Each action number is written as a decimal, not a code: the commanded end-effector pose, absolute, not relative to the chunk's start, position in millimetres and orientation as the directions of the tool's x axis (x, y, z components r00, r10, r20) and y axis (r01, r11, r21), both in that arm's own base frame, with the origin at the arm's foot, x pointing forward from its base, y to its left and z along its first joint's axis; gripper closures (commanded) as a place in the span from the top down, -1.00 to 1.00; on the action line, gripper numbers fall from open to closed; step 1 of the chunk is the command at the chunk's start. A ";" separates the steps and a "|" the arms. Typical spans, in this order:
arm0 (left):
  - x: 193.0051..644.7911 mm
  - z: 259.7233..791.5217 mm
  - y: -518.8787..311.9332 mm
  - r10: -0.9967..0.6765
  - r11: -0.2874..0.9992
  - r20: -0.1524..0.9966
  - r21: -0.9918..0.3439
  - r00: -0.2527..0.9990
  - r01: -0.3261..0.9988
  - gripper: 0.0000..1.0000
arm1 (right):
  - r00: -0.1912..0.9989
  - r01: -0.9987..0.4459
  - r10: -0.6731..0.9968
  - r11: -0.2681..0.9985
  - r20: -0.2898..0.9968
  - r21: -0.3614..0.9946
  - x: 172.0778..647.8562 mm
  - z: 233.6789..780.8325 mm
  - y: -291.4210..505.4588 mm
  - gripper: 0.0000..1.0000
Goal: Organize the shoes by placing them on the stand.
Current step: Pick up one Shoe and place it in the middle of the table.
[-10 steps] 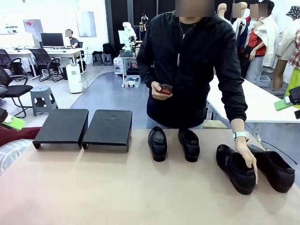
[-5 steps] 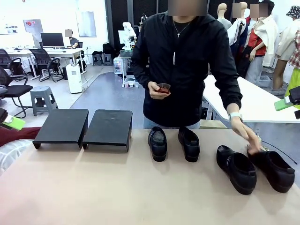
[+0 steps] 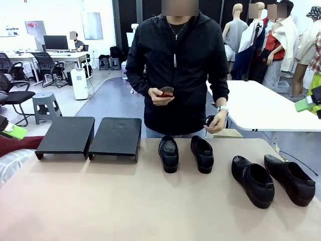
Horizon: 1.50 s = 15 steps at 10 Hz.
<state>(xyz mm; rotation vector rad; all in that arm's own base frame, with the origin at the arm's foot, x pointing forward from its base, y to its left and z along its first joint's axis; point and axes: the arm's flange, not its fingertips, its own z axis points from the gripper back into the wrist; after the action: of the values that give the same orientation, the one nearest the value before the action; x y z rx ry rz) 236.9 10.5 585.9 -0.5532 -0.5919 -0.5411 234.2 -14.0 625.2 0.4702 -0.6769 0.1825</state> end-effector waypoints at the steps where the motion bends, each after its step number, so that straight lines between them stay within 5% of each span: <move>1: 238.3 586.3 11.5 -0.314 0.706 0.651 -0.327 0.691 0.628 1.00 | 0.801 -0.362 0.132 0.884 0.584 0.297 278.4 626.8 22.6 1.00; 5: 238.3 586.3 11.5 -0.314 0.706 0.651 -0.327 0.691 0.628 1.00 | 0.868 -0.414 0.310 0.884 0.388 0.218 418.9 595.1 181.6 1.00; 8: 238.3 586.3 11.5 -0.314 0.706 0.651 -0.327 0.691 0.628 1.00 | 0.939 -0.079 0.015 0.981 0.342 0.176 500.2 506.6 274.1 1.00; 9: 238.3 586.3 11.5 -0.314 0.706 0.651 -0.327 0.691 0.628 1.00 | 0.936 -0.112 0.032 0.971 0.350 0.211 521.5 476.3 288.6 1.00; 13: 238.3 586.3 11.5 -0.314 0.706 0.651 -0.327 0.691 0.628 1.00 | 0.939 -0.161 0.078 0.961 0.336 0.224 501.5 481.4 270.1 1.00; 15: 238.3 586.3 11.5 -0.314 0.706 0.651 -0.327 0.691 0.628 1.00 | 0.969 -0.084 0.018 0.962 0.246 0.261 555.6 435.1 285.3 1.00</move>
<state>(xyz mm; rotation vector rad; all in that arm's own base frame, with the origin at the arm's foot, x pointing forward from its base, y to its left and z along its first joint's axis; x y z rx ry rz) 236.6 10.1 586.2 -0.5516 -0.5916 -0.5419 519.7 278.5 462.5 0.2602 -0.3035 0.0918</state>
